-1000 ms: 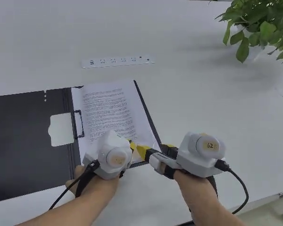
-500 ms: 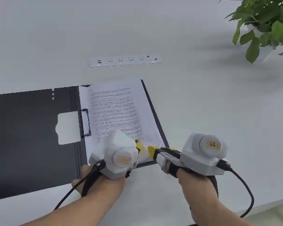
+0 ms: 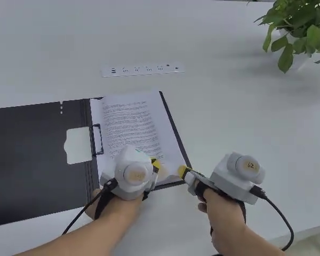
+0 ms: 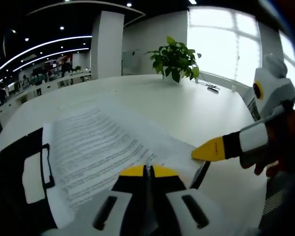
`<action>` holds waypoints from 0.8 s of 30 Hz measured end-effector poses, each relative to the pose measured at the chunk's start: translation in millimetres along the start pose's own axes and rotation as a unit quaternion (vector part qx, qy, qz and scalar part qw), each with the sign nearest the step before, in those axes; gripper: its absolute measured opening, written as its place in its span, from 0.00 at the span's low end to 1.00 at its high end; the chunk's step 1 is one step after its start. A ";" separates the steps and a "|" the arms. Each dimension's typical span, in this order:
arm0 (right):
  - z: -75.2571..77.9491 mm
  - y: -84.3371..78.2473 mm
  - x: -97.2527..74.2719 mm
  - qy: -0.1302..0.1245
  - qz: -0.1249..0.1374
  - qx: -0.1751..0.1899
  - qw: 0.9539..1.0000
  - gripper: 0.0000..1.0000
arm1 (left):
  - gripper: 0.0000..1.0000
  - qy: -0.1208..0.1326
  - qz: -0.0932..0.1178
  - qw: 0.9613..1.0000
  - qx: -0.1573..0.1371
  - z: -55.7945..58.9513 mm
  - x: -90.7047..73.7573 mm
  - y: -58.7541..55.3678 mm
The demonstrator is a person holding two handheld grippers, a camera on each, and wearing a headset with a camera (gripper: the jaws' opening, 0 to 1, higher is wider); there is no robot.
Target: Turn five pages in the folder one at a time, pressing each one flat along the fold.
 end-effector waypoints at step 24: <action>-124.5 29.4 -39.0 0.219 0.067 0.001 0.973 0.00 | 0.23 0.033 0.040 0.998 -0.046 -62.4 -144.1 18.9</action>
Point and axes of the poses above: the centre of the closed fingertips' face, and the gripper's own axes: x roughly forward along the fingers, z roughly to its right, y roughly out of its top, the point moved 2 cm from there along -x, roughly backward along the fingers, and after that the axes turned 3 degrees about -x, right-handed, at the moved point
